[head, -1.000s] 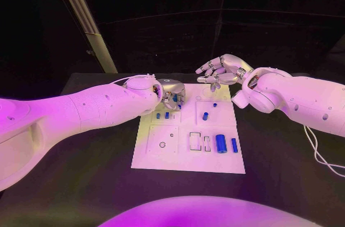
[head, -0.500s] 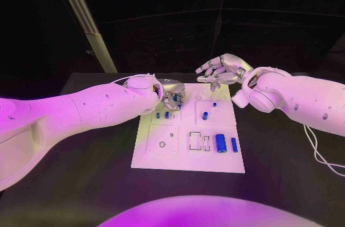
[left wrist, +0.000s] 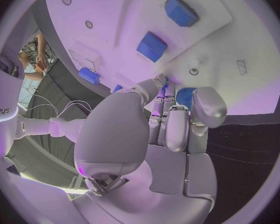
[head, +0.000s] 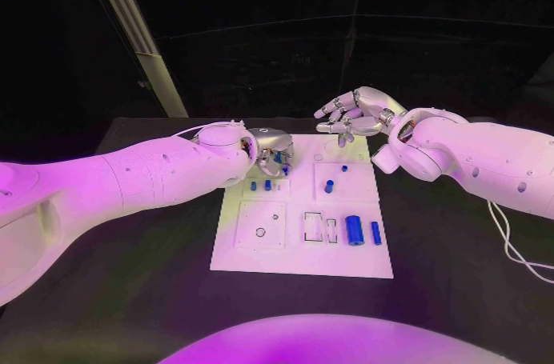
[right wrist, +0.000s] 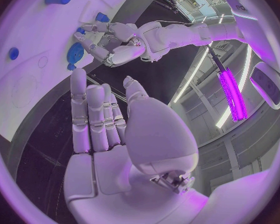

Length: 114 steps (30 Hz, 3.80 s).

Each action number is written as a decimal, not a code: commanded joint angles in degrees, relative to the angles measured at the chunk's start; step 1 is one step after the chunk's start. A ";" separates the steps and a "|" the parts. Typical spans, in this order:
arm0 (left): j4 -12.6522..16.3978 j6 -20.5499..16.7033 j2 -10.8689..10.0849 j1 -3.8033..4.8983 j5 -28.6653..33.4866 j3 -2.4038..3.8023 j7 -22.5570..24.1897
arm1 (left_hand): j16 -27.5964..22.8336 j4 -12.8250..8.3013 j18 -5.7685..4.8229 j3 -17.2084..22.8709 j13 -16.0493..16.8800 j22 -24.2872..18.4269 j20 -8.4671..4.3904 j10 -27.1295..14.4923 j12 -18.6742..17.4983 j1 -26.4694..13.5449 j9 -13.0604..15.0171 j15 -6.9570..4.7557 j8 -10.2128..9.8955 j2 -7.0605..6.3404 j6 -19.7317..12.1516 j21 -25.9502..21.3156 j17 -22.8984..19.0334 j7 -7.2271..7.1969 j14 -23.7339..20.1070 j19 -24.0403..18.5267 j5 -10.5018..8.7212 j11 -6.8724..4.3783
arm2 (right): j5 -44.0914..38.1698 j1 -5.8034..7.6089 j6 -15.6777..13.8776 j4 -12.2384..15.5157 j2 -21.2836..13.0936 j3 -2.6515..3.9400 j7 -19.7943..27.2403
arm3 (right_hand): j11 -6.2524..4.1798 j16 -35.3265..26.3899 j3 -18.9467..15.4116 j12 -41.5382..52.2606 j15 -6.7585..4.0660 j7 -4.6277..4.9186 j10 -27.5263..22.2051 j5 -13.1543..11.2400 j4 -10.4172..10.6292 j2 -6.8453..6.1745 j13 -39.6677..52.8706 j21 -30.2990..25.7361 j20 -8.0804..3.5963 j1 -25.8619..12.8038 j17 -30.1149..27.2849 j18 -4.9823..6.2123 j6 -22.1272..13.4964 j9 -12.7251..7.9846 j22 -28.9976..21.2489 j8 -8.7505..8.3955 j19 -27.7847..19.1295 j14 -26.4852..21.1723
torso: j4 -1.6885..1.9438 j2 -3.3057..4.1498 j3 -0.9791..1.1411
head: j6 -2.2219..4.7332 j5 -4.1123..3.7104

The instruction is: Assemble the parts on the task board

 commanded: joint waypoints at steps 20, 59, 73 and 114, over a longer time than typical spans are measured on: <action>6.30 -0.20 -7.42 0.24 0.36 4.62 -0.84 | 0.24 -0.18 -1.01 0.52 0.00 0.30 -0.20 0.85 -0.87 -1.05 -0.17 -0.02 -0.93 -0.46 0.04 0.36 -0.22 0.17 1.21 0.18 0.19 0.21 | 0.00 0.10 -0.27 -0.03 -0.28 0.04 0.65 | 0.15 0.27 0.32 0.20 0.08 0.11 -0.34 0.21 0.07 0.16 -0.09 -0.25 -0.02 0.49 0.04 0.29 -0.36 0.10 0.08 0.17 -0.33 -0.31 | 0.06 0.03 -0.03 | 0.50 0.10; 3.93 6.54 -7.35 -0.13 0.69 4.49 -2.09 | 0.10 -0.15 -1.02 0.28 -0.02 0.51 -0.14 1.30 -1.62 -2.03 -0.19 0.01 -1.36 -1.13 0.29 0.45 -0.70 0.09 1.06 0.05 0.18 0.19 | 0.00 0.08 -0.13 -0.27 0.10 0.04 0.68 | 0.15 0.27 0.32 0.20 0.08 0.11 -0.34 0.21 0.07 0.16 -0.09 -0.25 -0.02 0.49 0.04 0.29 -0.36 0.10 0.08 0.17 -0.33 -0.31 | -0.06 0.03 0.02 | 0.31 0.38; 3.97 7.13 -7.12 -0.22 0.69 4.41 -1.99 | 0.10 -0.23 -1.00 0.10 0.14 0.64 -0.17 2.08 -1.69 -2.23 -0.10 -0.10 -1.37 -1.23 0.81 0.51 -0.77 -0.06 1.00 -0.04 0.17 -0.01 | 0.00 0.08 -0.10 -0.34 0.17 0.04 0.67 | 0.15 0.27 0.32 0.20 0.08 0.11 -0.34 0.21 0.07 0.16 -0.09 -0.25 -0.02 0.49 0.04 0.29 -0.36 0.10 0.08 0.17 -0.33 -0.31 | 0.01 0.03 0.03 | 0.24 0.50; 4.08 5.94 -8.04 -0.23 0.82 4.21 -2.65 | -0.24 -0.12 -0.76 -2.97 -0.33 -0.27 1.14 -6.49 -6.61 -3.92 -0.75 1.60 -6.03 -3.85 -6.55 -1.80 -2.28 0.65 0.55 -0.84 0.18 2.27 | -5.44 0.08 -0.62 -0.95 -0.58 0.03 -2.17 | 0.12 0.58 1.87 -2.91 0.04 0.01 -1.96 0.07 -0.31 0.29 -3.34 -0.10 -0.06 1.94 -0.45 0.32 0.67 0.34 0.30 1.58 -0.29 -0.42 | -0.04 -0.02 -0.04 | 0.32 0.27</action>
